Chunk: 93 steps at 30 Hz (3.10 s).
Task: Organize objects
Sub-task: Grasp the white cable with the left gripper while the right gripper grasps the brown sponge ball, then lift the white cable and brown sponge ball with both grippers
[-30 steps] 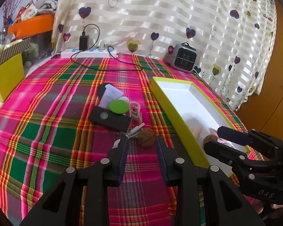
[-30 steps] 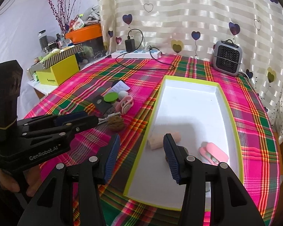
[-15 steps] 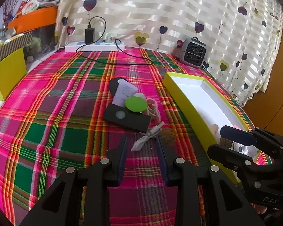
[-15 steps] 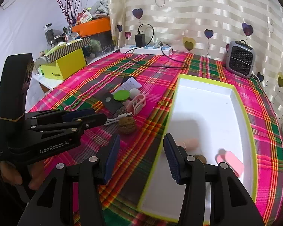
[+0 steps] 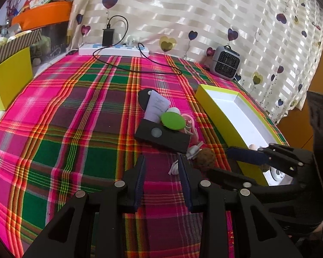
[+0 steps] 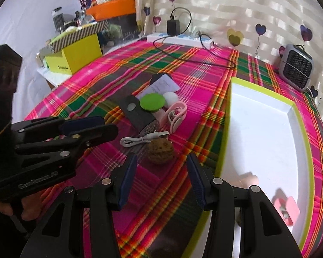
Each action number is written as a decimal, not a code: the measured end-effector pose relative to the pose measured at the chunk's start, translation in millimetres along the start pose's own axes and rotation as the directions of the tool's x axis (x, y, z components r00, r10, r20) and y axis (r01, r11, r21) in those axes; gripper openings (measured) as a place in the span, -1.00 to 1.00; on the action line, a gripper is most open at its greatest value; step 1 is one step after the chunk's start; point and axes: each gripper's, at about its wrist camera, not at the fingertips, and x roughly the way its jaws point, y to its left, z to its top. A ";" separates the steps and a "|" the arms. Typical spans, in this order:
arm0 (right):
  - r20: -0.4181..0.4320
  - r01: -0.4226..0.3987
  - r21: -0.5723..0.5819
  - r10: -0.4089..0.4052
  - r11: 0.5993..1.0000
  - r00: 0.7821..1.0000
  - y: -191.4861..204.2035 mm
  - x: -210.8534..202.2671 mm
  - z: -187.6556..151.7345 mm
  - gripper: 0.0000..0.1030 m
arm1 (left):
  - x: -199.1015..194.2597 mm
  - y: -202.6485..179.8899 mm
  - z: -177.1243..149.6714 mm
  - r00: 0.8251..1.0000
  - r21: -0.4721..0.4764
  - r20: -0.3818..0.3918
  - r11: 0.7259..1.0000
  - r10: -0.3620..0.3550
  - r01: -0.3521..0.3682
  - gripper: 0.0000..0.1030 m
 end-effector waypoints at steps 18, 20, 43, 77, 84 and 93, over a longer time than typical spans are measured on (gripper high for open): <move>-0.074 0.012 -0.006 -0.013 1.000 0.997 1.4 25.0 14.1 -0.10 | 5.3 5.8 3.8 0.998 0.005 -0.031 0.999 -0.054 0.054 -0.44; -0.074 0.009 -0.014 -0.010 1.000 0.997 2.5 25.6 13.9 -0.37 | 7.7 4.7 4.2 0.998 0.011 -0.041 0.998 -0.057 0.058 -0.44; 0.047 -0.016 0.022 0.015 1.000 0.999 -17.5 -11.5 7.7 -0.37 | 34.6 -26.6 4.8 0.989 0.145 -0.139 0.987 -0.053 0.074 -0.42; 0.118 -0.031 0.074 0.022 0.997 0.993 -34.0 -44.0 -14.3 -0.37 | 2.4 -50.9 -6.9 1.000 0.176 -0.026 0.984 0.001 0.004 -0.85; 0.125 -0.033 0.077 0.023 0.996 0.992 -31.7 -48.5 -17.6 -0.37 | -5.4 -52.0 -7.4 1.000 0.118 0.016 0.993 -0.012 0.010 -0.85; 0.149 -0.025 0.083 0.012 0.996 0.989 -29.5 -60.0 -23.8 -0.37 | -15.6 -61.7 -7.2 0.998 0.116 0.050 0.993 -0.039 0.033 -0.85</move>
